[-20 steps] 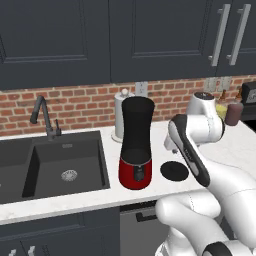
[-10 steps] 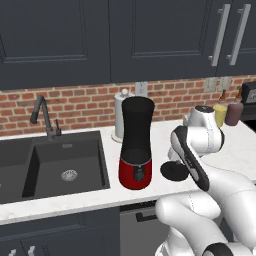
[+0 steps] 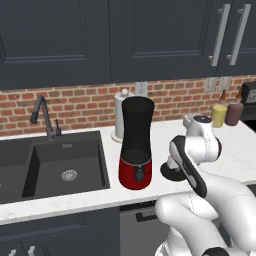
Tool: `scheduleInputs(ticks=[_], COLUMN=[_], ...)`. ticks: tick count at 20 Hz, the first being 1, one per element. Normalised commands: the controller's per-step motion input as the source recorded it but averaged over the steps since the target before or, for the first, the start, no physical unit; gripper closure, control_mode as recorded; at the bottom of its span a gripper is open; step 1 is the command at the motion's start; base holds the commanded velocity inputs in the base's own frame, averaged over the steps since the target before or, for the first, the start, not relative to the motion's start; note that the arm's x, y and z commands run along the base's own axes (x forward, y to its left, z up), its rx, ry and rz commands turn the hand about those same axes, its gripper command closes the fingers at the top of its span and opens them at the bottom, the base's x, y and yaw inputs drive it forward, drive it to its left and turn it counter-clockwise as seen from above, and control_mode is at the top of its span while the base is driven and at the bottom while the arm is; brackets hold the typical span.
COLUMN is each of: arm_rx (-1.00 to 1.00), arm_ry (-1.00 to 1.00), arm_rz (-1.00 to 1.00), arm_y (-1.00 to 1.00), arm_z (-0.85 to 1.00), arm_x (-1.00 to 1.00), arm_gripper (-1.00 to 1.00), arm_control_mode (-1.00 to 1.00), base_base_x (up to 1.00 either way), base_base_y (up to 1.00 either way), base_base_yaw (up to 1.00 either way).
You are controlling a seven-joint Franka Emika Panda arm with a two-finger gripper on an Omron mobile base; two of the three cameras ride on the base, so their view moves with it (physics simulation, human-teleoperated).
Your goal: Close the lid blender by securely placing the lid on top.
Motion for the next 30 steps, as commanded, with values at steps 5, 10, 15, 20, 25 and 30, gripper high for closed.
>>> scheduleInputs(ticks=[5,10,15,20,25,30], arm_rx=[0.00,0.00,0.01,0.02,0.00,0.00], arm_ry=[0.00,0.00,0.00,0.00,0.00,0.00], arm_rz=[0.00,0.00,0.00,0.00,0.00,0.00], arm_y=[-0.01,-0.06,-0.12,-0.16,-0.02,0.00], arm_z=[-0.18,-0.10,-0.05,-0.05,-0.09,-0.18], arm_x=[0.05,0.09,0.13,0.13,0.15,0.09], arm_gripper=[-1.00,-1.00,-1.00,-1.00,-1.00,-1.00], arm_control_mode=[-1.00,-1.00,-1.00,-1.00,-1.00,-1.00], base_base_x=[0.00,0.00,0.00,0.00,0.00,0.00], base_base_y=[0.00,0.00,0.00,0.00,0.00,0.00], base_base_yaw=[0.00,0.00,0.00,0.00,0.00,0.00])
